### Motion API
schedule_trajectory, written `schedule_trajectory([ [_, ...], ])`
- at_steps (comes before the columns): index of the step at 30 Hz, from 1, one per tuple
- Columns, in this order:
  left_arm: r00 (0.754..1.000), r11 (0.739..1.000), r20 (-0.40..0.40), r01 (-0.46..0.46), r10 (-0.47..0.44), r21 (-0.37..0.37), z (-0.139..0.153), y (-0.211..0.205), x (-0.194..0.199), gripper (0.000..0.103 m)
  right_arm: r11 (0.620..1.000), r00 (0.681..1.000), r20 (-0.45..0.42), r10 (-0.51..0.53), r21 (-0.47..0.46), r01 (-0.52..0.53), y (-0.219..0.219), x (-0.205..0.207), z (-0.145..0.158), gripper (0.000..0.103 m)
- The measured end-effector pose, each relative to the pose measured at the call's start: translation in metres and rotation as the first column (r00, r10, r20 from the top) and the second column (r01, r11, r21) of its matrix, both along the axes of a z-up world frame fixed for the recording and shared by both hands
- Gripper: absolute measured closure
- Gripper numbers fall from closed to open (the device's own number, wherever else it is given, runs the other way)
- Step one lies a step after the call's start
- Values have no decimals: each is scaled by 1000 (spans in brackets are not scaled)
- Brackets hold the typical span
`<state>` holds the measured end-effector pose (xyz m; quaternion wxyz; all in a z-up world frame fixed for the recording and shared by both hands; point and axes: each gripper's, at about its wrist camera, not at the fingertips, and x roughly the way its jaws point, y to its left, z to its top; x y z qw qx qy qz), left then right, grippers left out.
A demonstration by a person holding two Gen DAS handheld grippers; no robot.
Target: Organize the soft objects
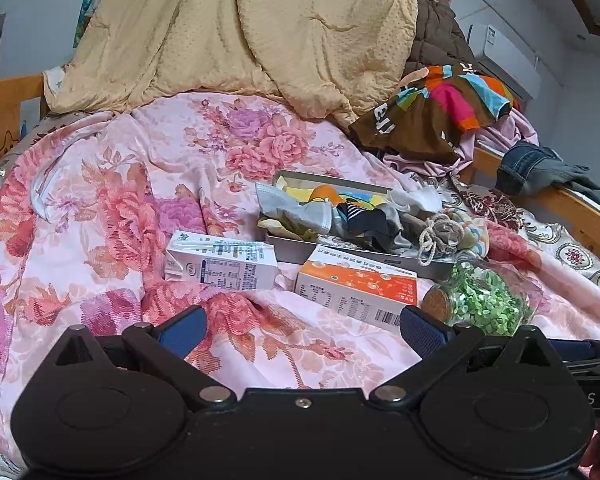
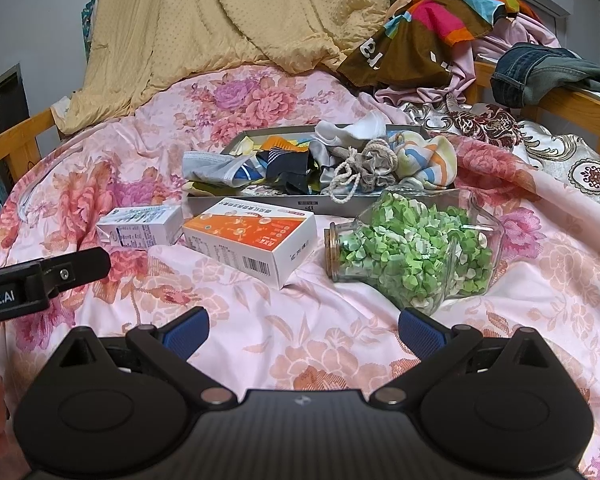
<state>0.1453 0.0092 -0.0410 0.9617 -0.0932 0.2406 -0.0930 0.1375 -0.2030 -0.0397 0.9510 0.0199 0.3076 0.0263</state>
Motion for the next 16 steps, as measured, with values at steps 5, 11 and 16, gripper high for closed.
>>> schedule_trajectory([
  [5,1000,1000,1,12,-12,-6,-1,0,0,1,1000,1000,-4,2,-2,-2,0,-1,0,0],
  [11,1000,1000,2,12,-12,1,-1,-1,0,1,1000,1000,-5,2,-3,-2,0,-1,0,0],
  [16,1000,1000,6,15,-15,5,0,-1,-1,1,1000,1000,-8,3,-4,-3,1,0,0,0],
])
